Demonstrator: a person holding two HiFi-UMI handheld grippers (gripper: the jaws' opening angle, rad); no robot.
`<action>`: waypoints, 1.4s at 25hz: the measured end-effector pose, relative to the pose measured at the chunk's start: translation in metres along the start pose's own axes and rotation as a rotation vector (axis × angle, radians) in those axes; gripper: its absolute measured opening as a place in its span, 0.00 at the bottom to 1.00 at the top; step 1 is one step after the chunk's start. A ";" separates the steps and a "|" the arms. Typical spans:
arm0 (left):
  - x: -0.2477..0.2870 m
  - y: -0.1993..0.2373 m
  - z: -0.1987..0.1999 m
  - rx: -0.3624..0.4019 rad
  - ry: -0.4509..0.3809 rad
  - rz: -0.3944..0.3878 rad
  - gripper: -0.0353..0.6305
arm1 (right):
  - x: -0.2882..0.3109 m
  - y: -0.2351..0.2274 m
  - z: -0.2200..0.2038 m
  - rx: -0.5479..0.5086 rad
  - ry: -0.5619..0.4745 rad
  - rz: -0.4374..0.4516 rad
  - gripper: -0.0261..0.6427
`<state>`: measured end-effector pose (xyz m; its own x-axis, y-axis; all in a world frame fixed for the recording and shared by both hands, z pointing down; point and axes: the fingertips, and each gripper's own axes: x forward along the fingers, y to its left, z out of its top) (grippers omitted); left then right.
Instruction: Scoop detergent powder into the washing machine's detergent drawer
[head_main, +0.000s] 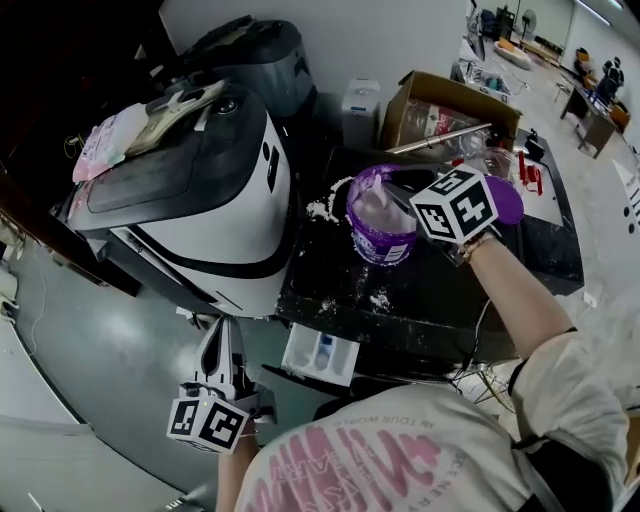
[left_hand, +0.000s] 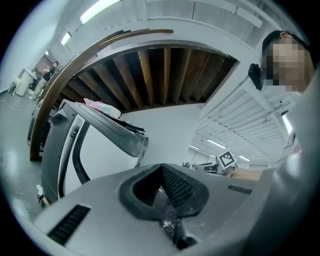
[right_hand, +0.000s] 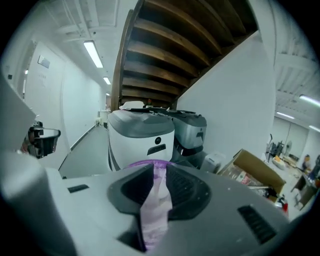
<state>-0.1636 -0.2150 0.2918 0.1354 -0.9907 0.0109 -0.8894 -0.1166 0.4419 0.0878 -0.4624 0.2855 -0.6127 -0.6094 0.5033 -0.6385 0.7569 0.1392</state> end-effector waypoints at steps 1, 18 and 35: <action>-0.002 0.002 0.000 0.000 -0.002 0.007 0.06 | 0.005 0.000 -0.001 -0.017 0.024 0.010 0.15; -0.022 0.025 -0.002 -0.018 -0.021 0.095 0.05 | 0.053 -0.015 -0.009 -0.032 0.254 0.053 0.18; -0.023 0.034 -0.006 -0.037 -0.011 0.091 0.05 | 0.054 -0.015 -0.009 0.013 0.231 0.045 0.04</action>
<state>-0.1946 -0.1961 0.3116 0.0496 -0.9978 0.0430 -0.8813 -0.0235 0.4720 0.0679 -0.5046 0.3181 -0.5186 -0.5040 0.6907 -0.6203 0.7778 0.1017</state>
